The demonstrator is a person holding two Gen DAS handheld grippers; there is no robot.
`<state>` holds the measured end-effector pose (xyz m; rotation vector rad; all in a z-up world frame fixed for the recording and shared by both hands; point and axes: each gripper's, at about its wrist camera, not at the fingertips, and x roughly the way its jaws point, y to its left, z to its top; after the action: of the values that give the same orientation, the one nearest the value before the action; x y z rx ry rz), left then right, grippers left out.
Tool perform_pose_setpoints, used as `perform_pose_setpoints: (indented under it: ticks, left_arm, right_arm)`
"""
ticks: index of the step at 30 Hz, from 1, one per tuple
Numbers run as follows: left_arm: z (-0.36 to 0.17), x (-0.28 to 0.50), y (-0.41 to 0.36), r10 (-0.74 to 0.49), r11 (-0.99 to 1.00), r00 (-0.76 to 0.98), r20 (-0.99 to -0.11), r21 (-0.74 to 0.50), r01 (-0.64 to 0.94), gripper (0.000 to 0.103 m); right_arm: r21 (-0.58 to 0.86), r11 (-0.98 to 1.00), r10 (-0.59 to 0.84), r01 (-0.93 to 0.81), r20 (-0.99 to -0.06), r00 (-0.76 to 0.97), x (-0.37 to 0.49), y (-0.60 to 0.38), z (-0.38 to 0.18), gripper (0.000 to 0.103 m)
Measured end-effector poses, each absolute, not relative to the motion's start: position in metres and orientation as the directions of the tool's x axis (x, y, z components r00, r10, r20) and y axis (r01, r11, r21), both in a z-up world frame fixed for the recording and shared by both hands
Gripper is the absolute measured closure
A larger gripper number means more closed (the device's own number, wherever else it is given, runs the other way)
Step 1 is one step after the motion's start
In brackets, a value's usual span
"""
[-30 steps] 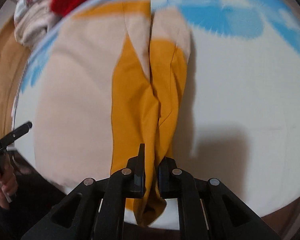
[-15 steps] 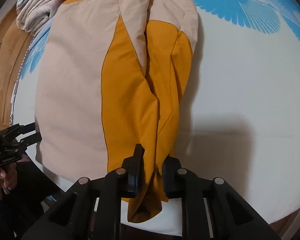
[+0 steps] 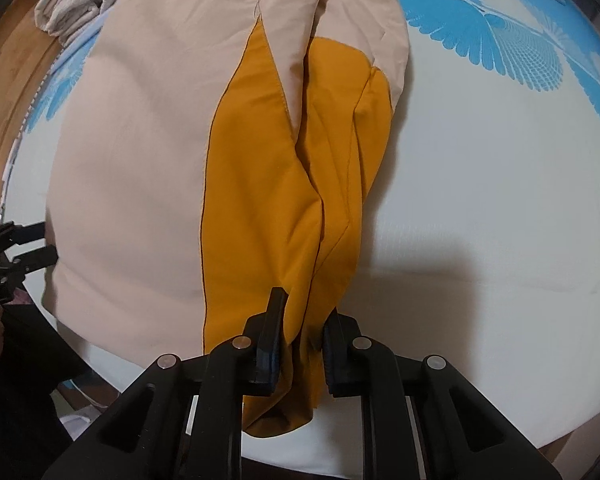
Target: Fold large clothes
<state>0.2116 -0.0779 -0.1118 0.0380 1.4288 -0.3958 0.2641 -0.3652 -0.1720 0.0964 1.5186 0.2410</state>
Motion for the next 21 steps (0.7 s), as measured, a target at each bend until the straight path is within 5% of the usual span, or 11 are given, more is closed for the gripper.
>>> perform_pose_setpoints:
  ticks: [3,6,8,21]
  left_arm:
    - [-0.101,0.22,-0.069,-0.311,0.925,0.096,-0.945,-0.278,0.259,0.043]
    - [-0.091,0.236,-0.053,-0.391,0.912,0.127,-0.911,-0.366,0.184,0.043]
    - [-0.093,0.248,-0.042,-0.426,0.903,0.134,-0.895,-0.412,0.124,0.043]
    - [-0.162,0.32,-0.003,-0.659,0.719,0.087,-0.747,-0.66,-0.218,0.035]
  right_arm:
    - [0.231,0.967,0.248,-0.11,-0.953,0.173,0.269,-0.371,-0.145,0.086]
    - [0.248,0.961,0.276,-0.125,-0.908,0.315,0.274,-0.372,-0.117,0.071]
    - [0.277,0.957,0.289,-0.083,-0.896,0.336,0.281,-0.373,-0.114,0.04]
    - [0.335,0.94,0.327,0.06,-0.938,0.114,0.309,-0.38,-0.191,0.039]
